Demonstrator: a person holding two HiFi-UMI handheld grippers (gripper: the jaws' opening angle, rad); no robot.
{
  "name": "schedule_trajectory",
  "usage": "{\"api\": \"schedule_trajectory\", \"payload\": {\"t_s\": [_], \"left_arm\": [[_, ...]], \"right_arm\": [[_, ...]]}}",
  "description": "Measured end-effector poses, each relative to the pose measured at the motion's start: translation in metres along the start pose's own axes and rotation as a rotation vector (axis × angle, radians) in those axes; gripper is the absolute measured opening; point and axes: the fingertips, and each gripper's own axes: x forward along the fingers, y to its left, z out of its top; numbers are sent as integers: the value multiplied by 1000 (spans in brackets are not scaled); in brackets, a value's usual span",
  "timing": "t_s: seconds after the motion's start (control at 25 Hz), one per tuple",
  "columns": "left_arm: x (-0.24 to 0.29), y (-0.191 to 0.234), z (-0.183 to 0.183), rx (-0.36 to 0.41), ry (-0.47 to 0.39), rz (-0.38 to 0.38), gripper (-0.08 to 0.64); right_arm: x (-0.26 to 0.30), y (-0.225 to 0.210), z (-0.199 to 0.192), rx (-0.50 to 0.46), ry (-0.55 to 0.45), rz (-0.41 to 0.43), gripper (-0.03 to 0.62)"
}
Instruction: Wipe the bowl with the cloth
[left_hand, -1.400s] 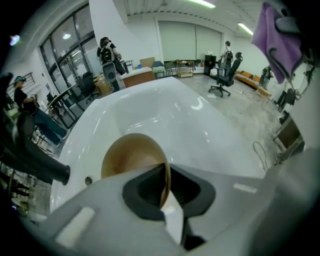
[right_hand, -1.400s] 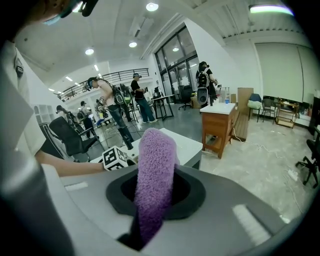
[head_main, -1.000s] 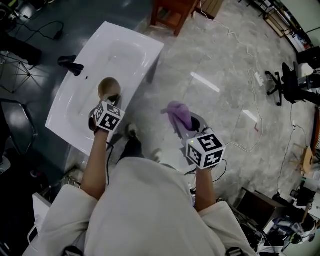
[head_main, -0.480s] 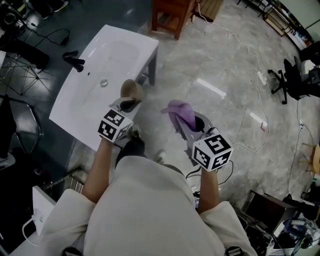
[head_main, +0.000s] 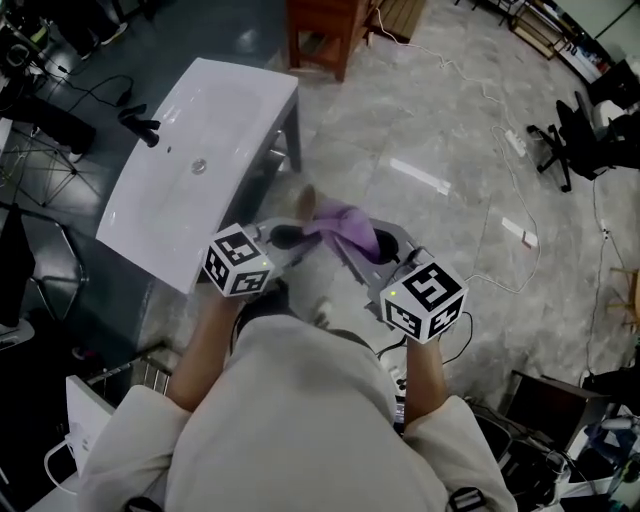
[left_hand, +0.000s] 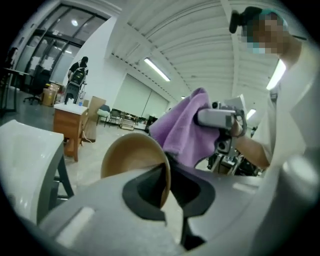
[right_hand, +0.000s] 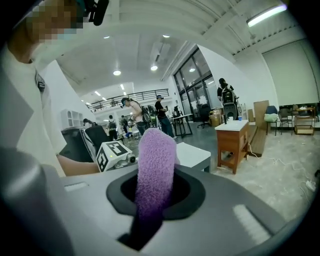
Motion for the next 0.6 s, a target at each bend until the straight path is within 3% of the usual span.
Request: {"api": "schedule_trajectory", "payload": {"t_s": [0.16, 0.36, 0.6], "left_arm": [[9, -31, -3, -6, -20, -96, 11], [14, -65, 2, -15, -73, -219, 11], [5, -81, 17, -6, -147, -278, 18]], "right_arm": [[-7, 18, -13, -69, 41, 45, 51], [-10, 7, -17, -113, 49, -29, 51], [-16, 1, -6, -126, -8, -65, 51]]}}
